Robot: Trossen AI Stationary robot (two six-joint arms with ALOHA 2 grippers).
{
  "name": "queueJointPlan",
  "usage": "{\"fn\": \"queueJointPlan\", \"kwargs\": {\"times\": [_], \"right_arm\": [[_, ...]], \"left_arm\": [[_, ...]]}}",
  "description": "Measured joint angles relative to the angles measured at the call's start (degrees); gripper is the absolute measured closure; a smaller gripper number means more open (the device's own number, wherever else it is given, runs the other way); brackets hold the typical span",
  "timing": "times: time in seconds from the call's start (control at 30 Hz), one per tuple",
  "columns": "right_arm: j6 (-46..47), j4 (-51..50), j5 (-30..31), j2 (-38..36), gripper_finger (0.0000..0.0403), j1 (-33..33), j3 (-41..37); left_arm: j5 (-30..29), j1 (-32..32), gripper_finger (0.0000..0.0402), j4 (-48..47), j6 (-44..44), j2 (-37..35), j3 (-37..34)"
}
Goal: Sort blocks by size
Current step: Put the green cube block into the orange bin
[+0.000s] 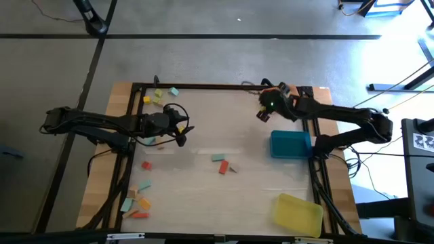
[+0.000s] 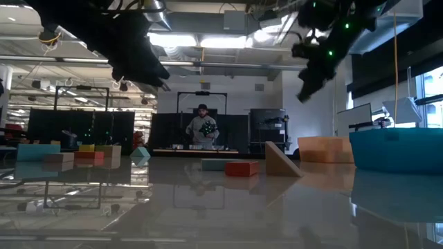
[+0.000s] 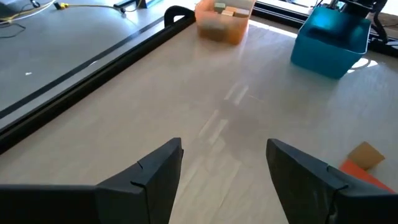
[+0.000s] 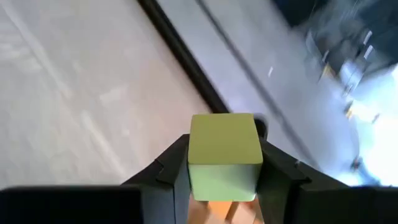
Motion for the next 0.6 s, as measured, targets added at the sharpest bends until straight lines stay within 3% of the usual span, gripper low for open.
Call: {"fn": "queueJointPlan", "kwargs": {"times": [0.33,0.6], "right_arm": [[7.1,-2.6,-10.6,2.0,0.0268,-16.6,0.0],[9.7,-2.2,-13.6,6.1,0.0224,-24.4,0.0]], "left_arm": [[0.0,0.0,0.018,-0.1,0.4,0.0,0.0],[0.0,0.0,0.018,-0.3,0.4,0.0,0.0]]}}
